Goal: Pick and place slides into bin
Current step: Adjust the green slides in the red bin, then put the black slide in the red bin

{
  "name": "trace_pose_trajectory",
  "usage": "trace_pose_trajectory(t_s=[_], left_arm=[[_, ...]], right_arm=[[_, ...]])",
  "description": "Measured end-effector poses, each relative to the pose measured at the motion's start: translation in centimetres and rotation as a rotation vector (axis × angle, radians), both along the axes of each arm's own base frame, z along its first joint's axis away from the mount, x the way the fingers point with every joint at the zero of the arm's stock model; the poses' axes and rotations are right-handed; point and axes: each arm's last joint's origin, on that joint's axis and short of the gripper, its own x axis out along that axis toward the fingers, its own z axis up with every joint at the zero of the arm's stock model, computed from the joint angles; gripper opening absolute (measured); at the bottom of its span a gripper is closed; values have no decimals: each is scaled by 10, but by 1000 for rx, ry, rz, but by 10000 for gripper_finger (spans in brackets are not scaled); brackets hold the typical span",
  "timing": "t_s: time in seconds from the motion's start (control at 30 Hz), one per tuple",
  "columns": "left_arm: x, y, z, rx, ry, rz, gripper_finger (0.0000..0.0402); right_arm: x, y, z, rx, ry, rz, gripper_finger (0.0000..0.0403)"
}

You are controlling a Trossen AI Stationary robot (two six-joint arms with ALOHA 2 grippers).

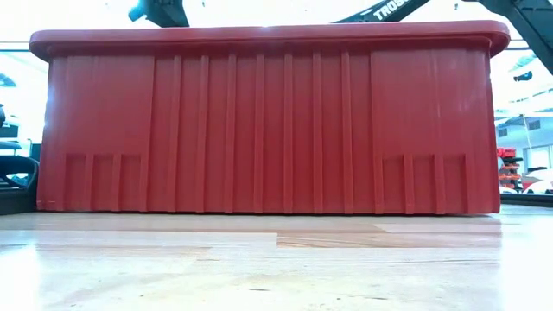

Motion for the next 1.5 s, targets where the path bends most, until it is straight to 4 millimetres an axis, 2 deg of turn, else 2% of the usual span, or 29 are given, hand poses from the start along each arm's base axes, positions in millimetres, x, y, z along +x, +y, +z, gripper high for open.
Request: trace_pose_trajectory(t_s=[0.1, 0.2, 0.27, 0.47, 0.67, 0.83, 1.0, 1.2, 1.33, 1.5], left_arm=[[-1, 0, -3, -23, 13, 21, 88], [1, 0, -3, -43, -12, 44, 93], [3, 0, -3, -45, -26, 40, 100], [26, 4, -11, -43, -1, -37, 138], [66, 17, -40, -97, 131, -229, 186], [99, 37, -78, -76, 312, -395, 199], [120, 62, -109, -88, 379, -553, 204], [139, 80, -150, -80, 494, -708, 197], [143, 90, -181, -144, 600, -726, 193], [145, 112, -205, -156, 640, -657, 199]], right_arm=[[-2, 1, 5, -2, -7, -7, 258], [-5, 5, 21, -25, -40, -3, 258], [-10, 9, 35, -44, -74, -3, 258], [-29, 24, 87, -87, -219, -54, 258], [-53, 55, 139, -106, -402, -83, 258], [-69, 85, 168, -75, -529, -108, 258], [-78, 112, 183, -41, -603, -131, 258], [-76, 136, 186, -69, -607, -87, 258], [-74, 145, 183, -42, -604, -98, 258], [-74, 150, 183, -13, -610, -126, 258]])
